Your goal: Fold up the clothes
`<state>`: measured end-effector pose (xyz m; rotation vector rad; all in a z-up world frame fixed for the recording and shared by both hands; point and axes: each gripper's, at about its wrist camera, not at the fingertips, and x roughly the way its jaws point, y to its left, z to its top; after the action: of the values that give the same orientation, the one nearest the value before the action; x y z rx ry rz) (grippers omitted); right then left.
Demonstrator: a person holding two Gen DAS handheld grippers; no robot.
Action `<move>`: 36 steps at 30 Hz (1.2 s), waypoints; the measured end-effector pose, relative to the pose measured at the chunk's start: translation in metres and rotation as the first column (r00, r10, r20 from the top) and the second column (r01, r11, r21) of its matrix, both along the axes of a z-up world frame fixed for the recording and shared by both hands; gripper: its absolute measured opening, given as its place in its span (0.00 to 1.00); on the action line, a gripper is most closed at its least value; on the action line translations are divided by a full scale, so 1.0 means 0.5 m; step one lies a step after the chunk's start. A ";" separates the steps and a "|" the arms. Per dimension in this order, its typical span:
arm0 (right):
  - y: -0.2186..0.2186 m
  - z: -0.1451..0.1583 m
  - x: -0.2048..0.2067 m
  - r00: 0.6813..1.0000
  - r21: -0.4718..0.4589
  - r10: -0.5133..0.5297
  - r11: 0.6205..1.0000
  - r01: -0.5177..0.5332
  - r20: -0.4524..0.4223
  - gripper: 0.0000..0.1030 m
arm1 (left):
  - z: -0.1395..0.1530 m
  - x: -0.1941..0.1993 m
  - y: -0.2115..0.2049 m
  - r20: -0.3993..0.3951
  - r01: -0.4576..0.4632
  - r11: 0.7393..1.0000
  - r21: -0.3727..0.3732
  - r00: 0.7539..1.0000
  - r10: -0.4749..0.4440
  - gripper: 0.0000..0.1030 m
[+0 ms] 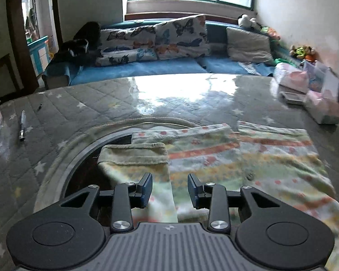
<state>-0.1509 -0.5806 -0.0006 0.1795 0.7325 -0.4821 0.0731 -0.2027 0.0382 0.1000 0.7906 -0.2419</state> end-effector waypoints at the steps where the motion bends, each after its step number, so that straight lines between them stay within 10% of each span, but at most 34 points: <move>1: 0.000 0.000 0.001 1.000 -0.001 0.002 1.000 -0.002 0.001 0.51 | -0.007 0.013 -0.005 -0.007 -0.005 1.000 0.006 1.000 0.005 0.35; 10: 0.002 -0.004 0.006 1.000 -0.007 0.016 1.000 -0.016 0.010 0.57 | -0.051 0.075 -0.037 -0.004 -0.041 0.995 0.095 0.999 0.042 0.28; 13: 0.001 -0.004 0.007 1.000 -0.007 0.018 1.000 -0.018 0.011 0.57 | -0.054 0.080 -0.030 0.009 -0.052 0.992 0.118 0.999 0.052 0.11; 36: 0.089 0.018 -0.006 0.995 -0.014 0.099 0.995 -0.099 0.014 0.57 | 0.071 -0.134 0.387 0.104 -0.341 0.931 -0.129 0.929 0.354 0.04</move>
<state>-0.1538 -0.5360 0.0086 0.1336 0.7204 -0.3908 0.0063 -0.0090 0.0736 -0.1278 0.6549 0.0590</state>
